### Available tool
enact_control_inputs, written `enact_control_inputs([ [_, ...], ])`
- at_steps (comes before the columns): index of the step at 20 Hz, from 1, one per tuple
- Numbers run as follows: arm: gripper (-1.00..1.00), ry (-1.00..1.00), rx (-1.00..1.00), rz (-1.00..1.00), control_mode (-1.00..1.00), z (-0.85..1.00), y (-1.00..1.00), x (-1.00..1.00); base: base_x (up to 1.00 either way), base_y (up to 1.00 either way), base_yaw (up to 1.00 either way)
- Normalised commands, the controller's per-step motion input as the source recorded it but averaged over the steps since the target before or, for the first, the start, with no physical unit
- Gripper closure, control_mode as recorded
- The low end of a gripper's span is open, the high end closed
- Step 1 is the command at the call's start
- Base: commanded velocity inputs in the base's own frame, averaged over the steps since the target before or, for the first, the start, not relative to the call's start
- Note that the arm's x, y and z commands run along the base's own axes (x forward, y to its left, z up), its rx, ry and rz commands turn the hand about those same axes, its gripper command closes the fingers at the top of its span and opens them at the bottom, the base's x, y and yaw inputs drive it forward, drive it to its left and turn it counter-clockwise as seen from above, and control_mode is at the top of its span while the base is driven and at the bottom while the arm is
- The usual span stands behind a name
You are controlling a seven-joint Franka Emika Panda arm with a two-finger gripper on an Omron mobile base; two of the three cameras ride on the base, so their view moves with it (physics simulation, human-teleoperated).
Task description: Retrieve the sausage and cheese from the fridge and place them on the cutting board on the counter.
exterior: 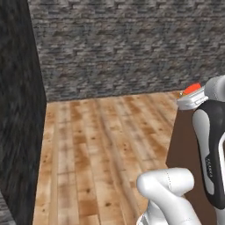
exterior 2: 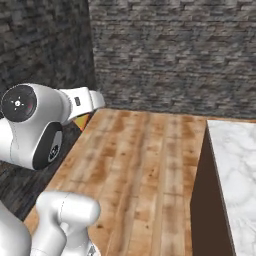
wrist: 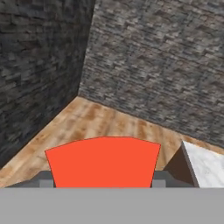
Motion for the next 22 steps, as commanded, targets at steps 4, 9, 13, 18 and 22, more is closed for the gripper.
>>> enact_control_inputs([
  [4, 1.00, 0.00, 0.00, 0.00, 1.00, 0.00, 0.00, 0.00, 1.00, 0.35, -0.10],
  [9, 1.00, 0.00, 0.00, 0.00, 1.00, 0.00, 0.00, 0.00, 1.00, 0.48, 0.00],
  [13, 1.00, 0.00, 0.00, 0.00, 1.00, 0.00, 0.00, 0.00, 1.00, 0.25, -0.13],
  [18, 1.00, 0.00, 0.00, 0.00, 1.00, 0.00, 0.00, 0.00, 1.00, 0.51, -0.15],
  [22, 1.00, 0.00, 0.00, 0.00, 1.00, 0.00, 0.00, 0.00, 1.00, 0.42, -0.32],
])
